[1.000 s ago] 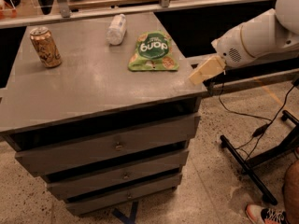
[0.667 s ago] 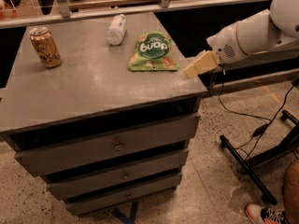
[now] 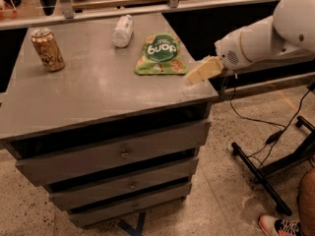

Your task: Move green rice chip bag near orange can

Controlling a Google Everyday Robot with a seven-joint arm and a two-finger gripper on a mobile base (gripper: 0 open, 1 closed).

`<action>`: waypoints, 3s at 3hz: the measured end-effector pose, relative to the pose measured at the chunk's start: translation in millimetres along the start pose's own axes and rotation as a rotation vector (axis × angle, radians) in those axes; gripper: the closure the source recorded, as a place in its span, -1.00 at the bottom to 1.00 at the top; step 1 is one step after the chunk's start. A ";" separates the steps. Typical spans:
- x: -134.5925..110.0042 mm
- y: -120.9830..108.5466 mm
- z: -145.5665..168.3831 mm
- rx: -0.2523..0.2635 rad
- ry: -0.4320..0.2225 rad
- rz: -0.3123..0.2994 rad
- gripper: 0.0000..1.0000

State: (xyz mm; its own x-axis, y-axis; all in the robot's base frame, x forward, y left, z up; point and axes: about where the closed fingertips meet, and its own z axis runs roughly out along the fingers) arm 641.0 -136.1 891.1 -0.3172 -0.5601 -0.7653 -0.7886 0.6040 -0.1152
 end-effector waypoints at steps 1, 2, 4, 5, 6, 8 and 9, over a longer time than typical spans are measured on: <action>-2.9 -3.4 30.1 0.062 -0.021 0.028 -1.00; -9.5 -9.4 56.9 0.078 -0.065 0.049 -1.00; -32.7 -20.3 103.6 0.059 -0.132 0.043 -1.00; -36.9 -24.5 121.8 0.056 -0.137 0.043 -1.00; -39.4 -25.7 127.5 0.059 -0.149 0.042 -0.66; -46.3 -28.7 130.4 0.052 -0.165 0.022 0.27; -49.2 -30.0 132.8 0.045 -0.164 0.004 0.76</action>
Offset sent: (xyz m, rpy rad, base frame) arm 0.0700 0.0467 -0.0404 0.1159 -0.0878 -0.1096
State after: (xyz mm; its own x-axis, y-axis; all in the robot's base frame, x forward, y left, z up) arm 750.2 -51.3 848.1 -0.2272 -0.4601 -0.8583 -0.7618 0.6330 -0.1377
